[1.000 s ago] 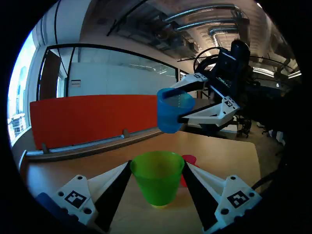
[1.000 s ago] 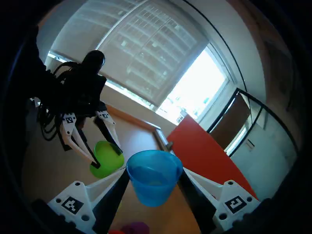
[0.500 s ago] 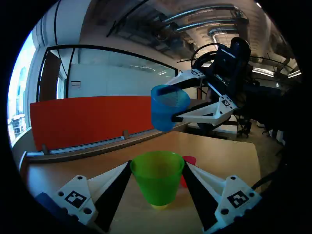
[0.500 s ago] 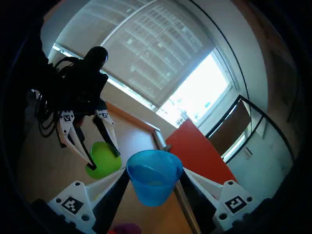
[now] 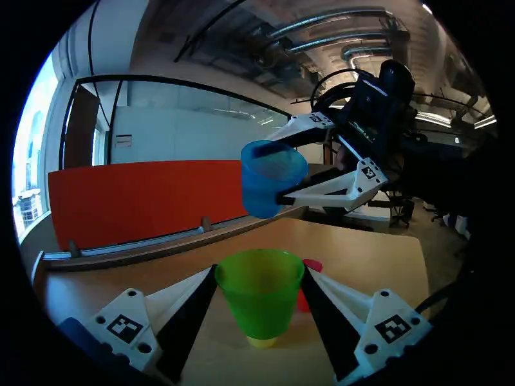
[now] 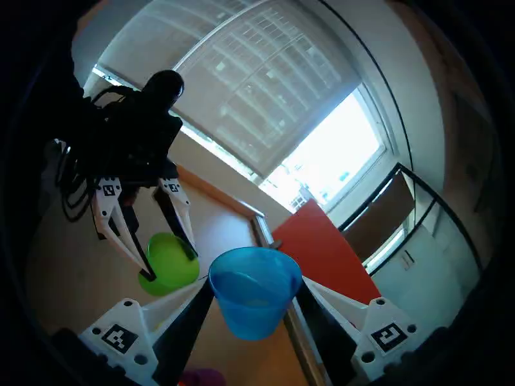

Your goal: Pour water

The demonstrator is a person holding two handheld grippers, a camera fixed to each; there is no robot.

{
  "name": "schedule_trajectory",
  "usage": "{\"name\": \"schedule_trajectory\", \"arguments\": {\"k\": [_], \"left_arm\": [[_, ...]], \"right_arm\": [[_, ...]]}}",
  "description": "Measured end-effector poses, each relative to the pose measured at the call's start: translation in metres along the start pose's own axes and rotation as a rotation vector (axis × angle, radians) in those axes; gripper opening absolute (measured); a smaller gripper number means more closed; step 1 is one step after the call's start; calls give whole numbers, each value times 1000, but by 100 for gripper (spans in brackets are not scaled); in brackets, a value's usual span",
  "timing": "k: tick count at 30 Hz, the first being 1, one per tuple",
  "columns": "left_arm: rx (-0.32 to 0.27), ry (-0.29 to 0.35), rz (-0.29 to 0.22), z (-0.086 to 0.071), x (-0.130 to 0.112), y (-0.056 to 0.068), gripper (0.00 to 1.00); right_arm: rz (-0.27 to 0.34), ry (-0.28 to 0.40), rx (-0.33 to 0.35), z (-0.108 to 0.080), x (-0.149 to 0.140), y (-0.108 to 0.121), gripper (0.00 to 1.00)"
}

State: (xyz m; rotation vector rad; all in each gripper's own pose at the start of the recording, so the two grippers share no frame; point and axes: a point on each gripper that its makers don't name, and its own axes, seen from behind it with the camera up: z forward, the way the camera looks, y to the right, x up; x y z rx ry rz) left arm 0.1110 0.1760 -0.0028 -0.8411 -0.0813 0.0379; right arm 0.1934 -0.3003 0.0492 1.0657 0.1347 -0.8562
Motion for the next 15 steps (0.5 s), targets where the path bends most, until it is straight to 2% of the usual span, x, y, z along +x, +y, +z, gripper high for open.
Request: {"name": "schedule_trajectory", "arguments": {"k": [15], "left_arm": [[-9, -1, -8, 3, 2, 2, 90]], "right_arm": [[-35, -3, 3, 4, 5, 1, 90]]}}
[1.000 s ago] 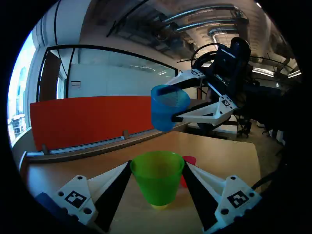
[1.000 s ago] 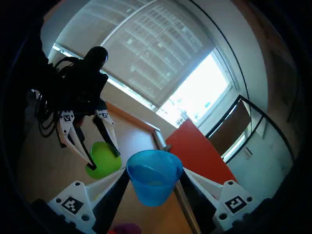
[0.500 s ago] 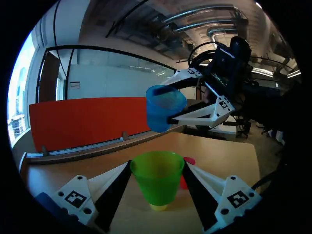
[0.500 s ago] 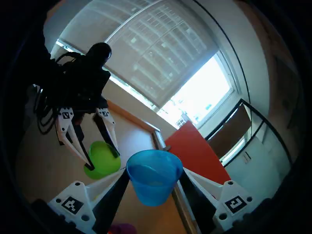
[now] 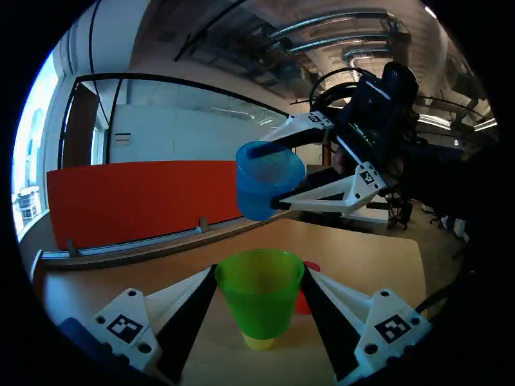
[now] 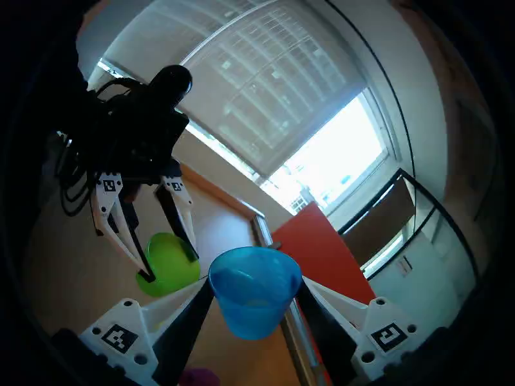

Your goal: Pour water

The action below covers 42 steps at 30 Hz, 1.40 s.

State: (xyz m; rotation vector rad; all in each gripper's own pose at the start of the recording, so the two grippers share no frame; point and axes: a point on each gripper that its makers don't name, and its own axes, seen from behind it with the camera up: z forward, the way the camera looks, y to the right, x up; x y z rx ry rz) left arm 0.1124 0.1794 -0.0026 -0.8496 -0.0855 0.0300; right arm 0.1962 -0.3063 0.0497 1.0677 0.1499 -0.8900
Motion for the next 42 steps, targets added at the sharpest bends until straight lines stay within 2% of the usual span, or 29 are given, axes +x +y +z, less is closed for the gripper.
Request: {"name": "schedule_trajectory", "arguments": {"k": [30, 42], "left_arm": [[-6, 7, 25, -1, 4, 7, 90], [-12, -1, 56, -1, 1, 11, 90]], "right_arm": [[-108, -10, 0, 7, 9, 3, 90], [-125, -14, 3, 11, 11, 4, 90]]}}
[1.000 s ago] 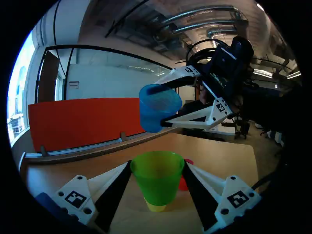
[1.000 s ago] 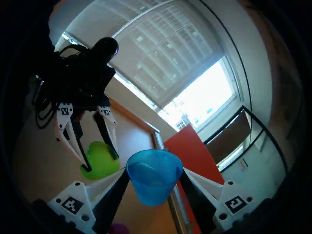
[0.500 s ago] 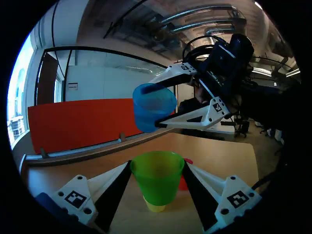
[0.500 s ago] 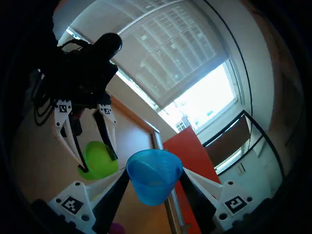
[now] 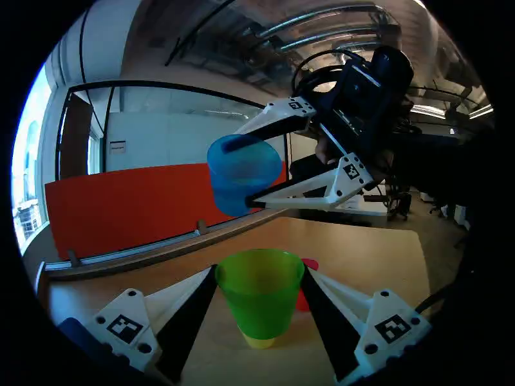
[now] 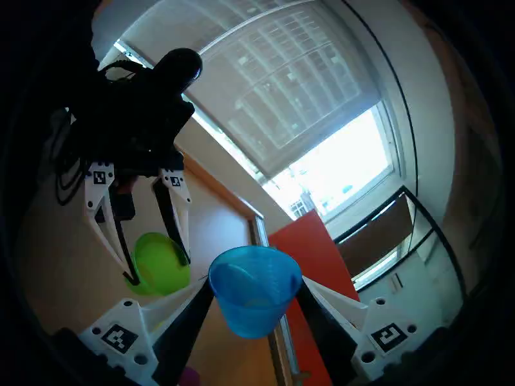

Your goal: Pour water

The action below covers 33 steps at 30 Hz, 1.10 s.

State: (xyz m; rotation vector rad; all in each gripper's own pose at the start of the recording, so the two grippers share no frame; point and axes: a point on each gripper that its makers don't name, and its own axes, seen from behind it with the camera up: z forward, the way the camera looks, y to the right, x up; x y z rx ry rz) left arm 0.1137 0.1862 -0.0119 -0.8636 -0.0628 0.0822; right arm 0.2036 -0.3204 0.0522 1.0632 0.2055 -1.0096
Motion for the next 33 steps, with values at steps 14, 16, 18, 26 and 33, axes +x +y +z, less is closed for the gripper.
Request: {"name": "schedule_trajectory", "arguments": {"k": [14, 16, 18, 26, 33], "left_arm": [[-5, 7, -7, 0, 3, 2, 90], [-6, 9, -8, 1, 3, 2, 90], [-6, 10, -9, 1, 3, 2, 90], [-8, 11, -12, 2, 4, 2, 90], [-11, 12, -12, 1, 6, 4, 90]], "right_arm": [[-55, -7, -2, 2, 2, 2, 90], [-64, -8, -3, 2, 2, 2, 90], [-73, -9, -5, 2, 3, 1, 90], [-106, -15, -13, 3, 4, 1, 90], [-135, -14, -20, 3, 7, 4, 90]]}}
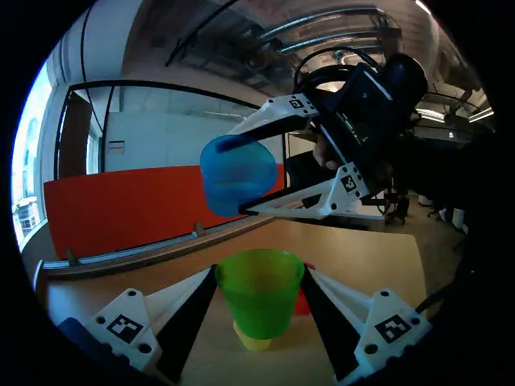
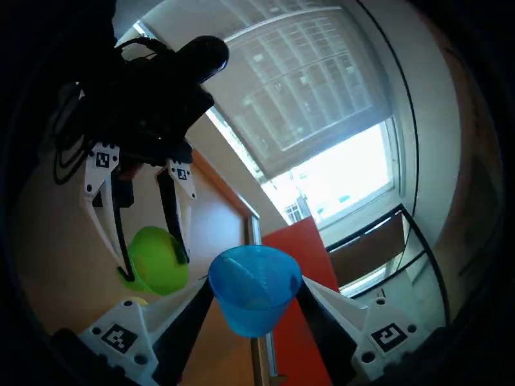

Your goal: Pour water

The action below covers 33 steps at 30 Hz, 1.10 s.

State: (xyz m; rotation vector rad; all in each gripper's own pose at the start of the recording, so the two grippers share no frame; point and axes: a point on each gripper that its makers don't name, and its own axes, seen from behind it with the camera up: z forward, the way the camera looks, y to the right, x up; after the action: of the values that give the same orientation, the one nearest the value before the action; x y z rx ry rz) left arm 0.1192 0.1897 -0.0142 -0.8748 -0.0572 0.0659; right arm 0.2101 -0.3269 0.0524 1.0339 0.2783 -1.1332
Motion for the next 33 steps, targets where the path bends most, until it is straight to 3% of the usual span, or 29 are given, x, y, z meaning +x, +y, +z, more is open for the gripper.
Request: {"name": "schedule_trajectory", "arguments": {"k": [8, 33], "left_arm": [[-2, 2, -2, 0, 0, 1, 90], [-1, 4, 2, 0, 1, 1, 90]], "right_arm": [[-36, -4, -8, 2, 1, 0, 90], [-66, -9, -22, 3, 3, 4, 90]]}}
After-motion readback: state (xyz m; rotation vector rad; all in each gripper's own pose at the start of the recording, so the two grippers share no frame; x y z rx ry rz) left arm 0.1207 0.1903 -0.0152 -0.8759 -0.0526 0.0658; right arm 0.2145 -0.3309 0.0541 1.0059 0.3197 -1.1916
